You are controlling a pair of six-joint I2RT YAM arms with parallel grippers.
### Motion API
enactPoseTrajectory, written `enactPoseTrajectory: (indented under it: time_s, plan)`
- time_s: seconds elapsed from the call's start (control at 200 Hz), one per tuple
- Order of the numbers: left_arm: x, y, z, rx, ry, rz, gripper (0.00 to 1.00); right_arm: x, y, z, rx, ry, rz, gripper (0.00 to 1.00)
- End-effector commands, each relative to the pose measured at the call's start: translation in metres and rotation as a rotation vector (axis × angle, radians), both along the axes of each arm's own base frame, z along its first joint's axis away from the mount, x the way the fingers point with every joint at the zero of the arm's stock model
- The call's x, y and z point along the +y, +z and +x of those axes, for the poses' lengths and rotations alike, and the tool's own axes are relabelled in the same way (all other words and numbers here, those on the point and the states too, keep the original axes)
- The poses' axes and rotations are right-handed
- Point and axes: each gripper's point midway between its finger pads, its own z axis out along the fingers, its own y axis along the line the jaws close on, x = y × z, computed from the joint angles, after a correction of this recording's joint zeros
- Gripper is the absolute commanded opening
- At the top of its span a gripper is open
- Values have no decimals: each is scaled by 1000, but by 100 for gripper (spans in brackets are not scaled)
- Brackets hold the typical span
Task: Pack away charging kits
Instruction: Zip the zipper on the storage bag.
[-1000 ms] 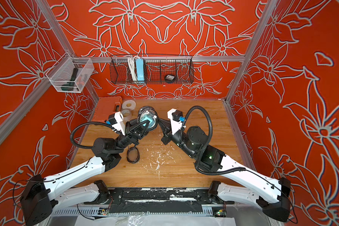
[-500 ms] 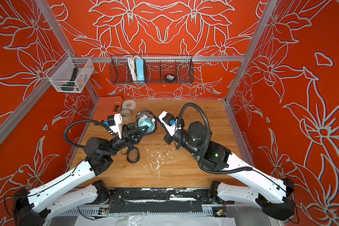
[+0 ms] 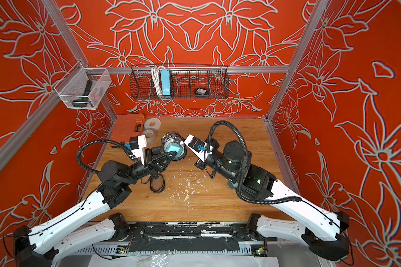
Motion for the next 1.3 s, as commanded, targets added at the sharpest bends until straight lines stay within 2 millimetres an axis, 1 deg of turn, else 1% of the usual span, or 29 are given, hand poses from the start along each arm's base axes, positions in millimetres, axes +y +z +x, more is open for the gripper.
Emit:
enactPoseTrajectory:
  time_s: [0.0,0.06,0.12,0.17,0.26,0.315,0.39,0.475,0.535,0.555,0.641,0.721,0.811,0.896,1.056,1.161,1.296]
  plan:
    - [2,14,-4,-25,-19,-37,18,-12,32,-13,26,50,245,0]
    - [7,23,-7,-54,-12,-76,36,-16,30,-12,66,47,324,0]
    - [13,30,-11,-85,-7,-125,49,-21,31,-10,115,40,407,0]
    - [17,34,-15,-113,-7,-157,57,-23,32,-7,161,31,470,0]
    - [25,39,-18,-144,-6,-231,71,-22,32,-5,226,47,555,0]
    - [27,40,-18,-152,-9,-263,77,-20,35,-5,243,61,596,0]
    - [28,37,-13,-139,2,-288,84,-21,40,-1,253,50,640,0]
    - [30,32,-10,-143,12,-320,88,-23,49,1,258,42,677,0]
    - [35,34,-10,-165,29,-354,90,-21,55,0,261,67,705,0]
    - [29,27,-1,-145,38,-345,91,-21,58,-1,262,76,715,0]
    - [25,27,10,-137,58,-356,94,-18,66,-4,275,111,747,0]
    - [19,33,9,-165,27,-370,94,-16,71,-4,279,128,772,0]
    - [15,44,2,-210,-27,-387,93,-12,75,-4,266,143,778,0]
    - [14,51,12,-191,7,-390,95,-13,80,-7,256,161,785,0]
    - [18,63,2,-259,-12,-431,95,-10,79,-4,267,156,793,0]
    - [17,71,6,-260,0,-437,95,-5,79,-3,278,167,795,0]
    - [13,74,9,-263,-6,-440,94,2,79,-4,298,201,797,0]
